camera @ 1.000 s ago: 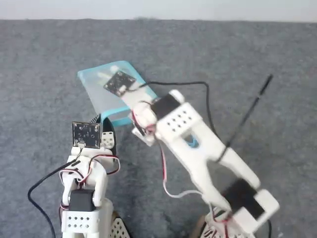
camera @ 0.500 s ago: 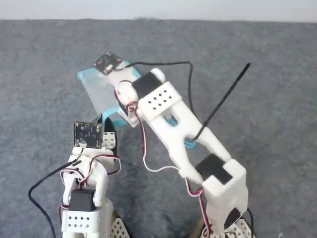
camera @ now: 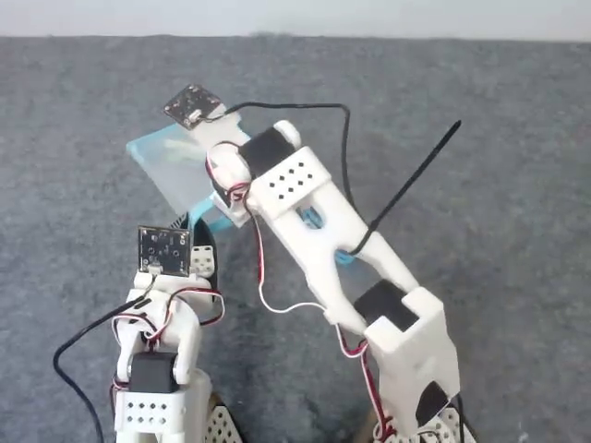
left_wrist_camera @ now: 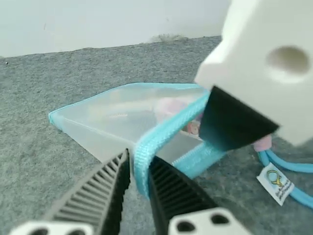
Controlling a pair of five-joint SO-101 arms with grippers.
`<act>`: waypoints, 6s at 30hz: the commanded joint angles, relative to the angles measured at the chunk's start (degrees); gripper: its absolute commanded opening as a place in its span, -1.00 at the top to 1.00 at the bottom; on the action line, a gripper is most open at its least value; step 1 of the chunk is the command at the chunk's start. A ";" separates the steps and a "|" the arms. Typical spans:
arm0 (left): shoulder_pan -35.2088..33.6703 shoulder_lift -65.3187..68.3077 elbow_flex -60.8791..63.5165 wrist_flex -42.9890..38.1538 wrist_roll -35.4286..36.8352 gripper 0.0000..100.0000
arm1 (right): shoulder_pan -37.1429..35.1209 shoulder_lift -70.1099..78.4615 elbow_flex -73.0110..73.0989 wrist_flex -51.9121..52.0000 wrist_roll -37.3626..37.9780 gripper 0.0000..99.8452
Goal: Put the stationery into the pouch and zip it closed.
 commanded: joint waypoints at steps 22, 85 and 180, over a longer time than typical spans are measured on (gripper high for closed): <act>1.14 0.09 -0.48 0.18 -1.32 0.98 | 3.47 -19.74 -4.04 12.79 1.93 0.64; 1.32 0.18 -0.48 0.26 -1.41 0.98 | 9.89 -29.23 76.22 -72.75 -8.09 0.63; 1.49 -0.09 -0.48 0.62 -1.58 0.98 | 3.30 -68.09 73.85 -22.55 8.35 0.75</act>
